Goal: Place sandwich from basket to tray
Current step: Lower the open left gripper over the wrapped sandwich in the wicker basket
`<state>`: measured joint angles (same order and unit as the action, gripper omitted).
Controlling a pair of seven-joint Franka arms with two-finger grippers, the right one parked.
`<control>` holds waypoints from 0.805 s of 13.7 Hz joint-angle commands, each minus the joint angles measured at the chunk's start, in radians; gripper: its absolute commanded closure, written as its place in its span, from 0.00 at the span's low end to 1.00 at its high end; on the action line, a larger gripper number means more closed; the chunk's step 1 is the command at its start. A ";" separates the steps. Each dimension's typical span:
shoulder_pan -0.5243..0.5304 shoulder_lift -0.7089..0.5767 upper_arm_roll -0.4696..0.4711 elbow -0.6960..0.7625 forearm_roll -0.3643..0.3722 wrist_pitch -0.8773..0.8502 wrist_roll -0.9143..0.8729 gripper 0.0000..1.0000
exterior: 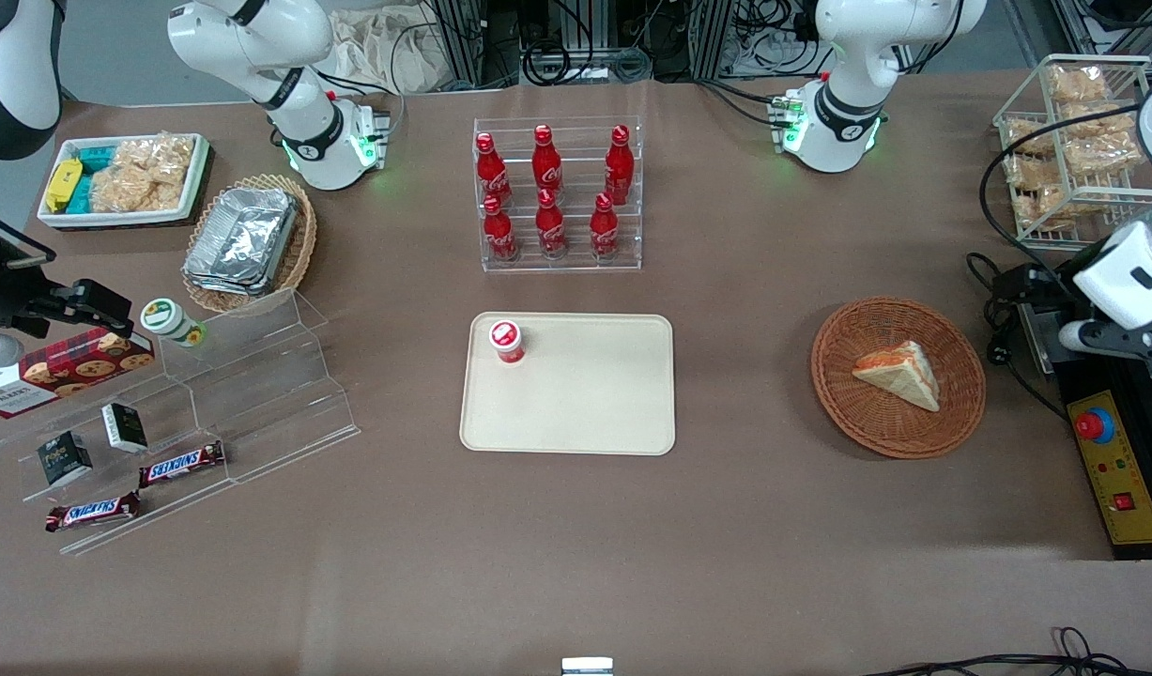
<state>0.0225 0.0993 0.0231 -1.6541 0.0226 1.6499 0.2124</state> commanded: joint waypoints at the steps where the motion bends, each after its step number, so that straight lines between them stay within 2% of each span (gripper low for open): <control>1: -0.006 0.037 -0.005 0.059 0.016 -0.041 -0.074 0.00; 4: -0.009 0.074 -0.006 0.080 0.001 -0.029 -0.184 0.00; 5: -0.009 0.074 -0.008 0.068 -0.004 -0.024 -0.290 0.00; 7: -0.036 0.065 -0.008 -0.030 0.003 0.057 -0.484 0.00; 9: -0.044 0.037 -0.006 -0.172 0.007 0.225 -0.659 0.00; 11: -0.044 0.029 -0.006 -0.287 0.010 0.380 -0.909 0.00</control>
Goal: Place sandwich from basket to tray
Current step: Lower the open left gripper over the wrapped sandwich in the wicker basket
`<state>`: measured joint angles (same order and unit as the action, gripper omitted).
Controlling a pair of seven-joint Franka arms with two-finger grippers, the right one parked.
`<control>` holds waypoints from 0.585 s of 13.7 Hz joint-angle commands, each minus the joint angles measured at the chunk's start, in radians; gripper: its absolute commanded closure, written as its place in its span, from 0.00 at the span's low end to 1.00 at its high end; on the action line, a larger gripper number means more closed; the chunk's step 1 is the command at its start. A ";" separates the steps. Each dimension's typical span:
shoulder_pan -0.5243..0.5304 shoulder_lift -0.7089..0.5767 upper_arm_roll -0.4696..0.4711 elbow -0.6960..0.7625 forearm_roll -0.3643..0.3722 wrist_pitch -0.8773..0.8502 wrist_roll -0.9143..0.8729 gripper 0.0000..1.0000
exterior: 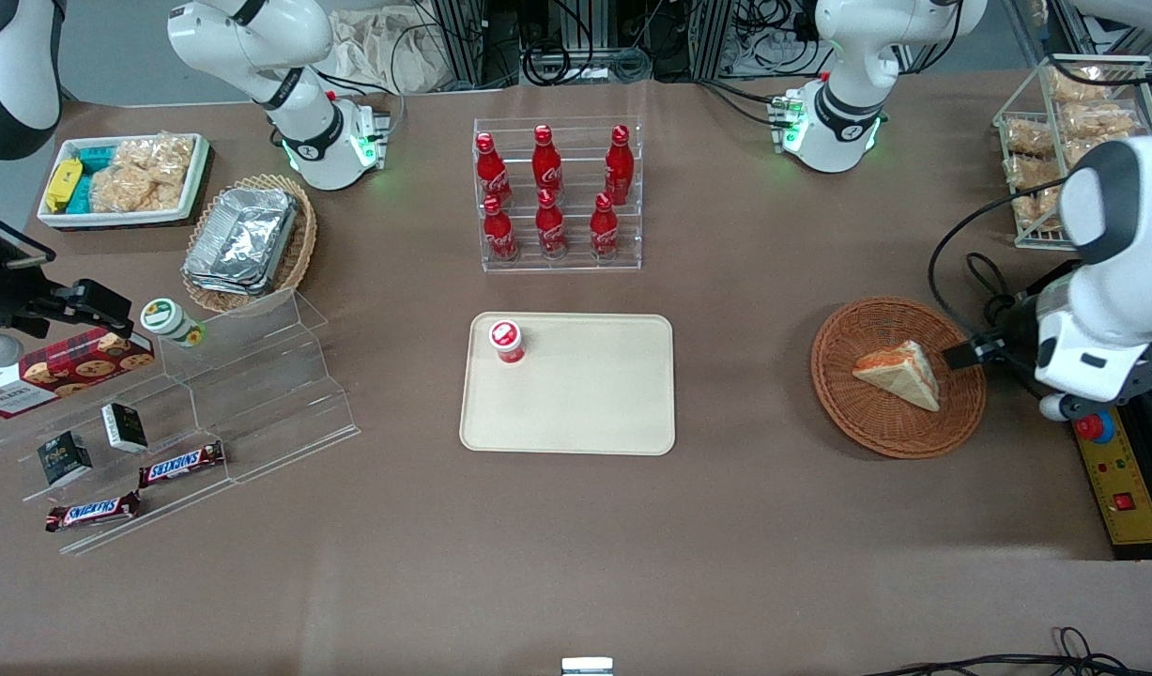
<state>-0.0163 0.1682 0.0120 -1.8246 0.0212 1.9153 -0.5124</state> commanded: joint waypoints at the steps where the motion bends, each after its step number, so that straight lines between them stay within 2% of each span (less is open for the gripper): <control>1: -0.005 -0.032 0.005 -0.163 0.014 0.178 -0.260 0.00; 4: 0.002 -0.026 0.008 -0.266 0.013 0.335 -0.446 0.00; 8: 0.006 0.077 0.009 -0.283 0.014 0.430 -0.552 0.00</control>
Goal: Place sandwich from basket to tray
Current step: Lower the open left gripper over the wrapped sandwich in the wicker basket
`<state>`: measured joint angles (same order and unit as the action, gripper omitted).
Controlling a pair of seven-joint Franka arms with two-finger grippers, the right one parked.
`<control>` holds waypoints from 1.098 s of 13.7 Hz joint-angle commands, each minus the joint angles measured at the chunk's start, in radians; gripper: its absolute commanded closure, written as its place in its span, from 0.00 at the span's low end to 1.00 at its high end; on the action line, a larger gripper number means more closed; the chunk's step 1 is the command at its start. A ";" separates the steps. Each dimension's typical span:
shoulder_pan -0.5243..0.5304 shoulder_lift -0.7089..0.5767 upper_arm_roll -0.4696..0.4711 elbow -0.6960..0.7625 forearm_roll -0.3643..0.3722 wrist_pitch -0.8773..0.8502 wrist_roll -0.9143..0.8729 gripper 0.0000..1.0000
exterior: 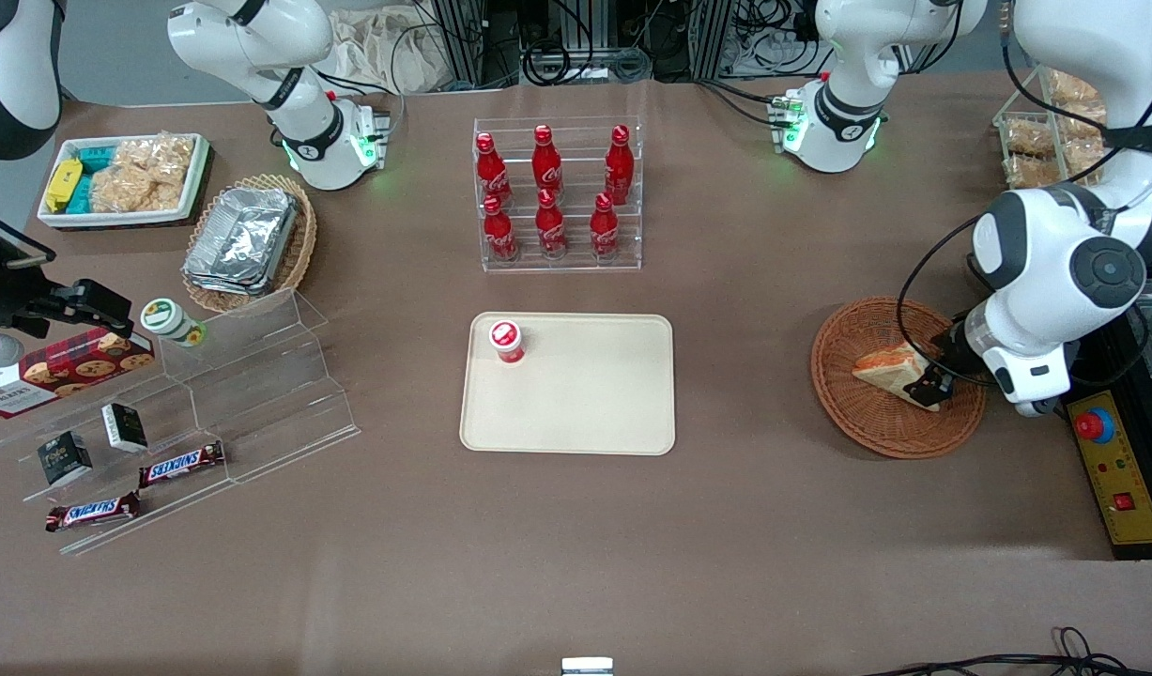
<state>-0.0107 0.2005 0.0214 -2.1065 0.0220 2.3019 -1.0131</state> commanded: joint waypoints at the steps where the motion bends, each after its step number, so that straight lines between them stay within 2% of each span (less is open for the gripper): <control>1: 0.003 0.059 0.002 -0.016 0.013 0.062 -0.053 0.00; 6: 0.005 0.086 0.006 -0.055 0.013 0.085 -0.055 0.00; 8: 0.006 0.076 0.006 -0.023 0.012 0.068 -0.073 0.00; 11: 0.006 0.063 0.006 0.055 0.019 -0.105 -0.070 0.00; 15: 0.014 0.054 0.006 0.008 0.062 -0.121 -0.081 0.00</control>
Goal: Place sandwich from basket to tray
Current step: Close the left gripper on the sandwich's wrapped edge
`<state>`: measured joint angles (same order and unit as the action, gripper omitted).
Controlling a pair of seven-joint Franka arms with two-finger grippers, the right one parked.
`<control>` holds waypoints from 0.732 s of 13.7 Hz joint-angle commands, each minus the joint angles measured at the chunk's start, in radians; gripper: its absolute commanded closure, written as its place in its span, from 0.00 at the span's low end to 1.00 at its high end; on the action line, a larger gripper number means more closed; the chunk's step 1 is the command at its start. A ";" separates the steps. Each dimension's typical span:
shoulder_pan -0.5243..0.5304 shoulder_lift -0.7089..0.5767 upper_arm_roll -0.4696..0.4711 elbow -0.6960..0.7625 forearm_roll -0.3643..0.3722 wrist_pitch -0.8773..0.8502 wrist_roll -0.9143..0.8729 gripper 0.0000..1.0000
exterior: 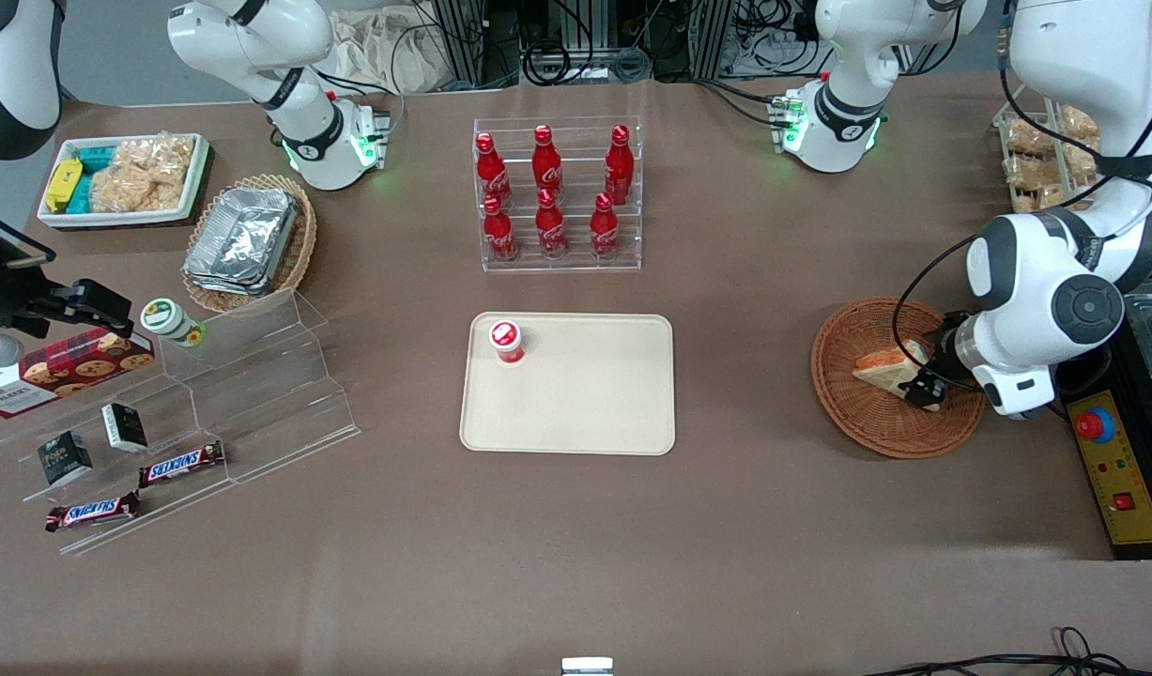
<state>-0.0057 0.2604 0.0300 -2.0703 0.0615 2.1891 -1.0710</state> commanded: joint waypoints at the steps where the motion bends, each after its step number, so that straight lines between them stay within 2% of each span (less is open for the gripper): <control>1: 0.010 -0.004 0.001 -0.048 0.024 -0.002 -0.023 0.00; 6: 0.024 0.088 0.014 -0.085 0.038 0.165 -0.026 0.00; 7: 0.023 0.103 0.013 -0.073 0.025 0.187 -0.035 0.31; 8: 0.023 0.105 0.013 -0.054 0.023 0.189 -0.074 0.82; 9: 0.023 0.100 0.011 -0.042 0.023 0.187 -0.092 1.00; 10: 0.023 0.096 0.011 -0.036 0.023 0.183 -0.087 1.00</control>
<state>0.0174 0.3608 0.0424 -2.1375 0.0806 2.3839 -1.1285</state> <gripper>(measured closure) 0.300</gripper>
